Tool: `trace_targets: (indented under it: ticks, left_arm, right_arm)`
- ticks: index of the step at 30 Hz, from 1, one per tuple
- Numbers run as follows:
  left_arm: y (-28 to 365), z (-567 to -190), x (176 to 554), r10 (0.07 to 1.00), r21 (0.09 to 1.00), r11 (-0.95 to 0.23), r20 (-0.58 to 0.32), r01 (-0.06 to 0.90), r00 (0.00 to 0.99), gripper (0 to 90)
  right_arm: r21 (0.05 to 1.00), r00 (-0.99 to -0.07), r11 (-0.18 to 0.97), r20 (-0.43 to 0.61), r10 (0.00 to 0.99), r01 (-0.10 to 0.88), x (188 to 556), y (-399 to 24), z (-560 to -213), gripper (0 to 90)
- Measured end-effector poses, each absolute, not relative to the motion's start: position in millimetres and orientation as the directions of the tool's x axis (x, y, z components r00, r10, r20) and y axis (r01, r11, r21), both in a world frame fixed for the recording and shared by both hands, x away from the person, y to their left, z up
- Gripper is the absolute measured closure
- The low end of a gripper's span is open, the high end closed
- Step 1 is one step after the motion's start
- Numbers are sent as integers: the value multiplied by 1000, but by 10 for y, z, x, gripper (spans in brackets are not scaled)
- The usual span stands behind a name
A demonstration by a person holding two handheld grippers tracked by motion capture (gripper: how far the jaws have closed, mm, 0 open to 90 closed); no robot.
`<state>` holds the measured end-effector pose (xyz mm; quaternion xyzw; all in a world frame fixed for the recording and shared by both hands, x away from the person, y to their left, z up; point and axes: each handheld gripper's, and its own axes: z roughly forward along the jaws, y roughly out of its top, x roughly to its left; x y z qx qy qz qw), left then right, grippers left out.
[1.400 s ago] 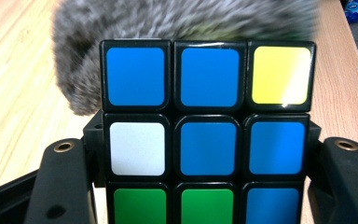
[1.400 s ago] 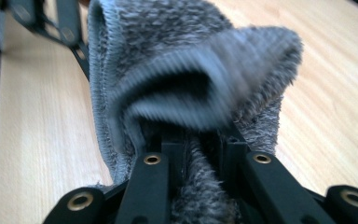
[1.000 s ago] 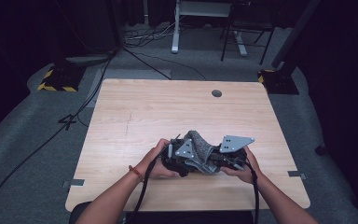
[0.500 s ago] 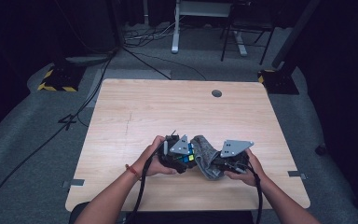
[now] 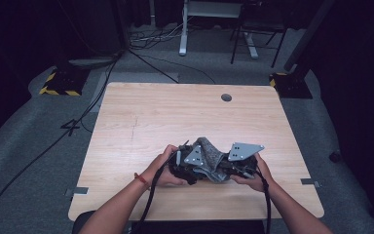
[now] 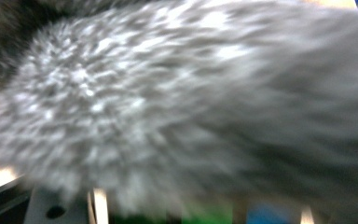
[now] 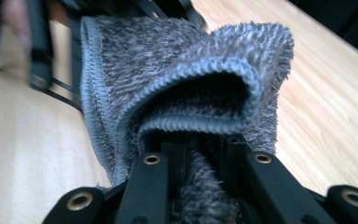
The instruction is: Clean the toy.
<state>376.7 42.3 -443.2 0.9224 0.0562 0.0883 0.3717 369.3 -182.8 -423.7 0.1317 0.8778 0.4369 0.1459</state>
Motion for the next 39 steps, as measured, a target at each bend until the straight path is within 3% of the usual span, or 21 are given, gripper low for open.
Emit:
trace_targets:
  ticks: [10,15,39]
  left_arm:
    - [487,-4307,3725,165,758,-652,138,3,977,338]
    - [470,-4325,3728,157,753,-658,139,-1,978,338]
    - [473,-4407,3784,150,726,-688,124,13,981,323]
  right_arm:
    - [750,-925,624,-46,378,218,3834,-1961,-4489,781]
    - [781,-944,584,21,330,222,3821,-1932,-4497,781]
    - [835,-946,529,-34,322,150,3655,-1967,-4227,785]
